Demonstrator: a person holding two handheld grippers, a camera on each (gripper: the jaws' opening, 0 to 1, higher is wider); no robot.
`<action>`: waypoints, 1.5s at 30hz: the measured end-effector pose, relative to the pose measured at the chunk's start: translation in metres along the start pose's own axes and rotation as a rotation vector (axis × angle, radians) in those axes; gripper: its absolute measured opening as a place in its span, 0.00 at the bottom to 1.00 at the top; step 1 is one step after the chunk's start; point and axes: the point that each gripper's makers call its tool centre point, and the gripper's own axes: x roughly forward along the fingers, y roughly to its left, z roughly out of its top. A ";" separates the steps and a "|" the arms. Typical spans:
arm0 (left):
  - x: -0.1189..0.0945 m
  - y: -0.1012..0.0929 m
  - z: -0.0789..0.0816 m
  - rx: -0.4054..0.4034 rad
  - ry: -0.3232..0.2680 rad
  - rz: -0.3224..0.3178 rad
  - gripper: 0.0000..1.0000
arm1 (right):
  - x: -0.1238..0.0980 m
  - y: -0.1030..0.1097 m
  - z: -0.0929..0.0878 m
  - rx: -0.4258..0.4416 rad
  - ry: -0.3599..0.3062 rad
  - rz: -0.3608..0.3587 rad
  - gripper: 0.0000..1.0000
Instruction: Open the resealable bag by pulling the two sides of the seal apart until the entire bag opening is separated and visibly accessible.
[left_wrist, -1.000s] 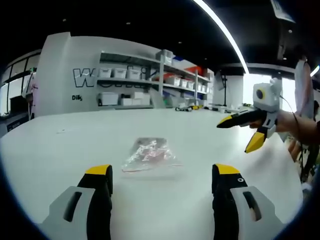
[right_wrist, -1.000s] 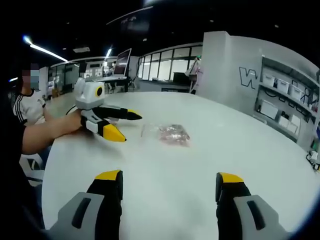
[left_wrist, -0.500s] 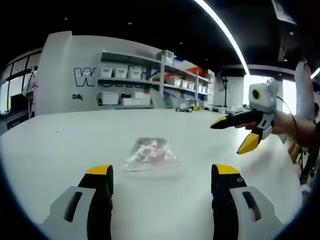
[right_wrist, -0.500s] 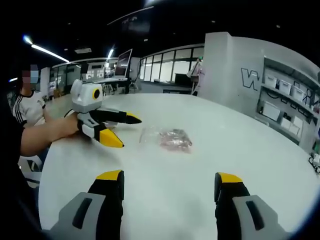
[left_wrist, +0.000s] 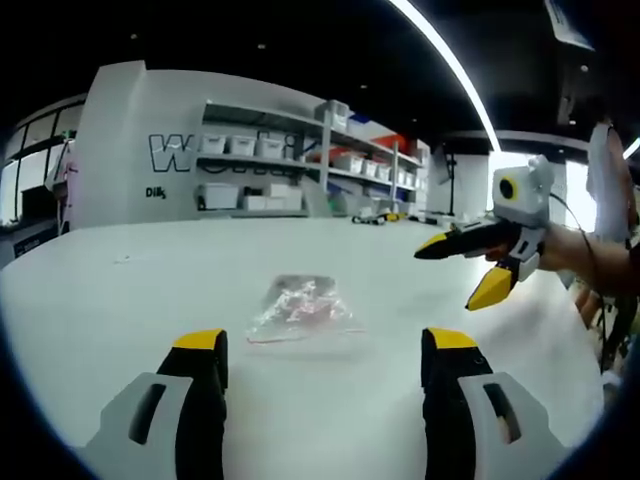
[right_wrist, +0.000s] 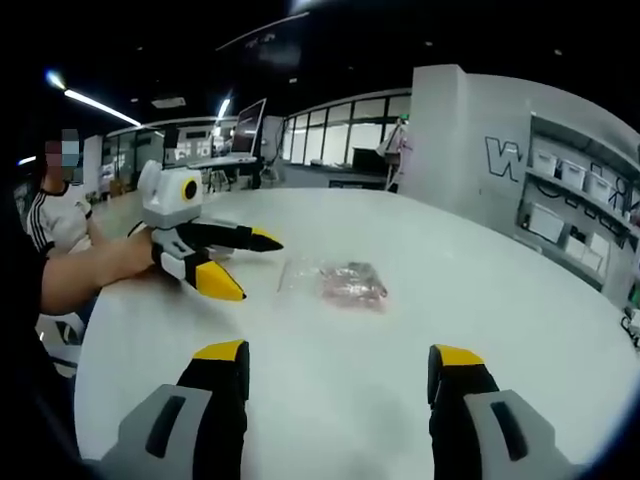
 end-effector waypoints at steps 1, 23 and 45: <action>0.000 0.000 0.000 0.000 -0.001 0.000 0.78 | 0.000 0.000 0.000 0.002 -0.003 0.000 0.73; -0.001 0.000 -0.001 0.002 0.004 0.002 0.78 | 0.007 -0.001 0.003 0.004 -0.007 0.003 0.72; 0.000 0.001 -0.001 0.002 0.007 0.004 0.78 | 0.012 -0.003 0.002 0.014 -0.009 0.007 0.72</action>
